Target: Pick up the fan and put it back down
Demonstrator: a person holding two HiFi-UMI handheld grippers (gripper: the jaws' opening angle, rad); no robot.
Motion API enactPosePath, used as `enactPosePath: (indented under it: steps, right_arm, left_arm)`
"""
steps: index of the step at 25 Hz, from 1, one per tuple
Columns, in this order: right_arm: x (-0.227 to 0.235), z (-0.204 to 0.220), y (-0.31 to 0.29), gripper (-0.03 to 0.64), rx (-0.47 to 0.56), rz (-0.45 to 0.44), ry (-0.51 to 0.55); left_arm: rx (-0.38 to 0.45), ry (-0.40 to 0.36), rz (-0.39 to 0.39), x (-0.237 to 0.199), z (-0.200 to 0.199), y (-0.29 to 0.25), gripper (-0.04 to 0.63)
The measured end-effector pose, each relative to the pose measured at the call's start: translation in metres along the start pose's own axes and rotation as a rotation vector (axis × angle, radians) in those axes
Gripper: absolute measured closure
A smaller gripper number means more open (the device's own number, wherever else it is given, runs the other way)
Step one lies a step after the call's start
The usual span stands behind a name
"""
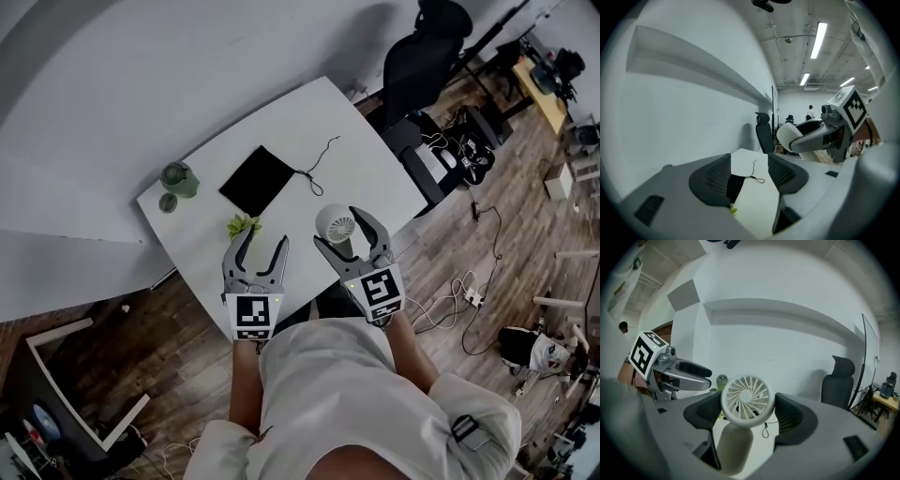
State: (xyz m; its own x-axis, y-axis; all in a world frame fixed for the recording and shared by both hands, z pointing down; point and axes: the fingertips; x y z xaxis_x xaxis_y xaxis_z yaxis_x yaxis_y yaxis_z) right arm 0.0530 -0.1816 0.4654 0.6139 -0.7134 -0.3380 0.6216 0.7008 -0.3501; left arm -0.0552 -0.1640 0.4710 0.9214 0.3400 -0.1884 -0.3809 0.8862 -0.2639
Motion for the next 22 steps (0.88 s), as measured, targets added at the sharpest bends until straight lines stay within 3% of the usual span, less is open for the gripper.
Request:
enactPosePath:
  steps: [22]
  right_arm:
    - [-0.065, 0.176, -0.051, 0.258, -0.348, -0.253, -0.067]
  left_arm:
    - [-0.336, 0.164, -0.063, -0.006, 0.167, -0.042, 0.357]
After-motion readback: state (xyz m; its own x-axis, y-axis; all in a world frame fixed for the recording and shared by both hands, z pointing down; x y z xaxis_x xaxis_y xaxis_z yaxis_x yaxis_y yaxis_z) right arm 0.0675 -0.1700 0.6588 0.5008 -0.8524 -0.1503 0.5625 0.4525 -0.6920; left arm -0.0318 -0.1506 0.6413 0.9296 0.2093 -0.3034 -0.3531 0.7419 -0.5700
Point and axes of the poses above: the fingertips, and each gripper's own axes: y backward along the fingers, x to its right, z out of its underside, and after that the axes turned 14 degrees about y, right-handed
